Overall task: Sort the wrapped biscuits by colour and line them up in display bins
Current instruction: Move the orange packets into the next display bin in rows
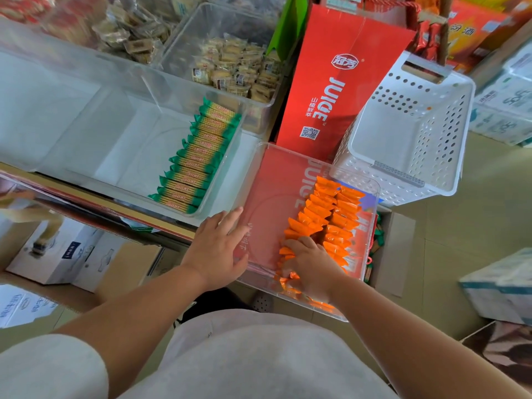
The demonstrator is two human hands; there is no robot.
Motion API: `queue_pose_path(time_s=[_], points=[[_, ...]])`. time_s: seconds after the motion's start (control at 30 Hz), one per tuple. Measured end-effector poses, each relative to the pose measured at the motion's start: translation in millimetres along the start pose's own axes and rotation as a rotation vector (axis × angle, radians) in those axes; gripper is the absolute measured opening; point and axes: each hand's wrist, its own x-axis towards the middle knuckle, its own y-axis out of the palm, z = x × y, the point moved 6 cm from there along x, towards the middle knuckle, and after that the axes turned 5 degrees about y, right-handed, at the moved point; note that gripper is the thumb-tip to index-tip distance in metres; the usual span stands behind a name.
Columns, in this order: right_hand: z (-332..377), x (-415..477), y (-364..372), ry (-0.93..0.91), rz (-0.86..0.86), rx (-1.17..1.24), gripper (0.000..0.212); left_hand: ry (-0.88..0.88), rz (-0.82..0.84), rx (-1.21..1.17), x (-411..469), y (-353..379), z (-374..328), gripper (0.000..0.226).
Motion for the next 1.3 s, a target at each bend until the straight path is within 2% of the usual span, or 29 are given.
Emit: queue_pose_path(time_s=[0.07, 0.2, 0.3, 0.4, 0.5, 0.63, 0.7, 0.83, 0.97, 1.07, 1.17, 1.3], points=[[-0.5, -1.3, -5.3, -0.009, -0.033, 0.115, 0.020, -0.001, 0.000, 0.000, 0.0, 0.3, 0.9, 0.058], [-1.3, -10.7, -30.8, -0.064, -0.242, 0.414, 0.014, 0.003, 0.006, 0.034, 0.3, -0.9, 0.0, 0.066], [-7.8, -18.8, -43.2, -0.023, -0.309, 0.557, 0.011, 0.006, 0.048, 0.081, 0.5, -2.4, -2.0, 0.082], [-15.3, -25.3, -50.1, 0.035, -0.295, 0.672, 0.014, 0.070, 0.111, 0.024, 1.8, -11.4, -17.1, 0.109], [-14.8, -36.2, -59.9, 0.020, -0.281, 0.761, 0.028, 0.169, 0.180, -0.148, 12.1, -27.4, -43.9, 0.126], [-4.9, -49.3, -74.8, -0.092, -0.354, 0.815, 0.018, 0.134, 0.413, -0.531, 28.4, -45.8, -63.6, 0.137], [-4.9, -49.6, -78.8, -0.115, -0.378, 0.878, 0.014, 0.116, 0.438, -0.594, 31.8, -52.2, -65.3, 0.133], [-7.5, -46.1, -82.8, -0.162, -0.373, 1.028, 0.019, 0.096, 0.416, -0.615, 35.3, -56.2, -59.8, 0.130], [-15.0, -41.0, -89.0, -0.081, -0.480, 1.194, 0.057, 0.000, 0.342, -0.701, 34.1, -65.5, -46.2, 0.106], [-8.2, -34.1, -96.6, 0.018, -0.519, 1.277, 0.067, -0.090, 0.232, -0.786, 30.9, -79.1, -25.2, 0.100], [18.6, -26.4, -108.7, 0.025, -0.468, 1.320, 0.069, -0.150, 0.142, -0.859, 27.5, -96.8, -0.7, 0.095], [70.4, -4.7, -129.3, -0.003, -0.363, 1.326, 0.081, -0.149, 0.021, -0.845, 24.2, -126.2, 38.4, 0.106]])
